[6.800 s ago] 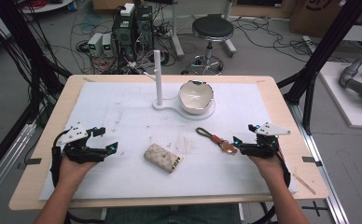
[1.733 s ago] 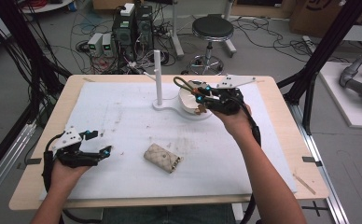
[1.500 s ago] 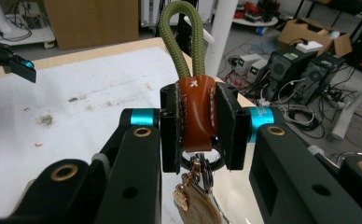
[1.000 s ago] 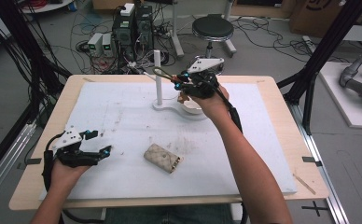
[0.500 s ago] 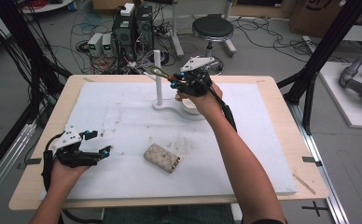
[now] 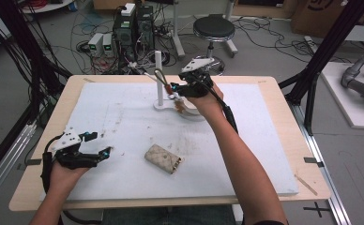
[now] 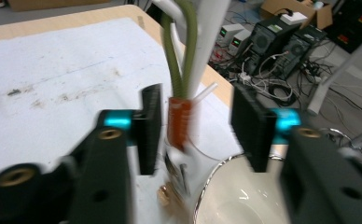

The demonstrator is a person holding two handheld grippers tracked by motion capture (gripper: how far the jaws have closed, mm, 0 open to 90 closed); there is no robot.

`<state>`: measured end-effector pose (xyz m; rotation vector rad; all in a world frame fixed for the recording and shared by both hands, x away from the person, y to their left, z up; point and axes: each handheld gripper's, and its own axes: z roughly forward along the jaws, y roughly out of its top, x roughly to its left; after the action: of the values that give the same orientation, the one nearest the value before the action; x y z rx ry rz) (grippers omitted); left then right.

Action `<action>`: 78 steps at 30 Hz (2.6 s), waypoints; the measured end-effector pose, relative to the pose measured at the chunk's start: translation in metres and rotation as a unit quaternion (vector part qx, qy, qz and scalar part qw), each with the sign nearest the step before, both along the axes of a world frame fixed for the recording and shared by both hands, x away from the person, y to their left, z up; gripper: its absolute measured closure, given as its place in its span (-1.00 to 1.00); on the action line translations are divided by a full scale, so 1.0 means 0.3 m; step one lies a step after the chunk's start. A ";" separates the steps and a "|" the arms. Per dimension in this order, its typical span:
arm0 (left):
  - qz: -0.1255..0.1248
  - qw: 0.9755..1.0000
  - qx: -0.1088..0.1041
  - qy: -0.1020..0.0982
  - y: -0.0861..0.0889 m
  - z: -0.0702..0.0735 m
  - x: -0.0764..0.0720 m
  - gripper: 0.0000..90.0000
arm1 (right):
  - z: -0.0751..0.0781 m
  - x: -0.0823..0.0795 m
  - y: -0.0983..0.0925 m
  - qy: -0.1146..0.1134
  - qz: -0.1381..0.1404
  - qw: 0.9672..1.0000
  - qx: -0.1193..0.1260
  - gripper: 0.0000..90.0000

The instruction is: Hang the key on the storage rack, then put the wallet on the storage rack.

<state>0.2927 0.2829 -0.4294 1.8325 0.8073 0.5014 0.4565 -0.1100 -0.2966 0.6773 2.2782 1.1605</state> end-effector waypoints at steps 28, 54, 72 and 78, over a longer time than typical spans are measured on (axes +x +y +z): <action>0.001 1.000 0.002 -0.005 -0.002 0.005 0.000 -0.62 | -0.140 -0.287 -0.377 -0.002 -0.018 0.996 0.082 -0.32; -0.004 1.000 0.000 -0.009 -0.015 0.007 0.035 -0.62 | -0.365 -0.448 -0.578 0.005 -0.070 0.991 0.115 -0.55; -0.007 1.000 0.000 -0.011 -0.033 0.009 0.051 -0.62 | -0.379 -0.450 -0.611 0.016 -0.089 0.989 0.114 -0.55; 0.006 1.000 -0.001 -0.012 0.004 0.009 0.025 -0.62 | -0.372 -0.442 -0.552 0.021 -0.071 0.991 0.111 -0.55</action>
<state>0.3001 0.2840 -0.4266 1.8189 0.8026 0.5285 0.3240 -0.2755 -0.4082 0.9398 2.1130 1.3534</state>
